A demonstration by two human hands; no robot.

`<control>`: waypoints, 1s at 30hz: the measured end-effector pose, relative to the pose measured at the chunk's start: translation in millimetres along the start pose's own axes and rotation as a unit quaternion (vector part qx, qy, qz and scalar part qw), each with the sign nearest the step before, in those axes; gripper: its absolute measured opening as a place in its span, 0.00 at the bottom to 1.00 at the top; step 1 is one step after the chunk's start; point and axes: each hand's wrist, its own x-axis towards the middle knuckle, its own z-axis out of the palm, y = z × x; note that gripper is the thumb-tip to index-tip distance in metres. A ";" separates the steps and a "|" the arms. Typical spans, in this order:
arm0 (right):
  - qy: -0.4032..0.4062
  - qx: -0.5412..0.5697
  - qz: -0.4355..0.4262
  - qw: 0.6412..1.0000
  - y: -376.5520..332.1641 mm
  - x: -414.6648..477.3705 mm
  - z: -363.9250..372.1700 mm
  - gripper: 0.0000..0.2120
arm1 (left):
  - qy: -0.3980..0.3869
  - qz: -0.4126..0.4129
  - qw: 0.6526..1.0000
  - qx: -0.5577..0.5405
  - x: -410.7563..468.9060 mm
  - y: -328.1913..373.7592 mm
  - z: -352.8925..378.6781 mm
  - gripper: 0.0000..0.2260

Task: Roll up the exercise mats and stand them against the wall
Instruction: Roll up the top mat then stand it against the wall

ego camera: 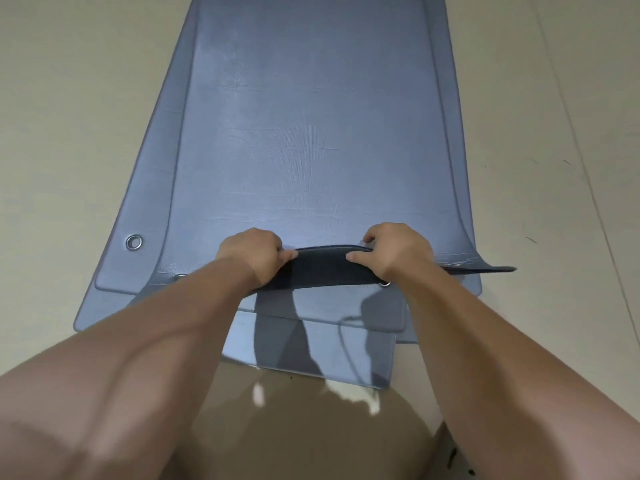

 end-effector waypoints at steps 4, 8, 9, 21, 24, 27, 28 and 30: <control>0.236 -0.131 -0.070 0.960 -22.7 -20.7 24.9 0.20 | 0.005 -0.024 0.999 0.044 16.7 12.5 -8.9 0.18; 0.321 -0.118 -0.198 0.919 -26.0 -42.9 69.0 0.30 | 0.049 -0.027 0.996 0.065 20.5 16.4 -2.9 0.17; 0.295 -0.128 -0.210 0.923 -23.0 -48.4 79.5 0.34 | 0.052 -0.024 0.996 0.071 23.4 16.8 -4.1 0.17; 0.081 -0.166 -0.113 0.976 0.9 -8.7 74.2 0.43 | 0.214 0.076 0.966 0.127 39.8 11.2 -2.8 0.13; 0.071 -0.147 -0.122 0.979 8.7 2.4 73.3 0.35 | 0.310 0.196 0.923 0.116 24.4 21.4 17.2 0.11; 0.034 -0.155 -0.111 0.981 7.0 8.6 71.2 0.34 | 0.307 0.208 0.923 0.102 8.4 29.2 44.6 0.13; 0.028 -0.159 -0.111 0.981 5.7 9.4 70.4 0.34 | 0.283 0.185 0.935 0.110 3.0 27.9 54.7 0.19; 0.027 -0.163 -0.114 0.980 5.6 9.2 67.9 0.34 | 0.238 0.140 0.952 0.130 -4.0 19.0 70.4 0.34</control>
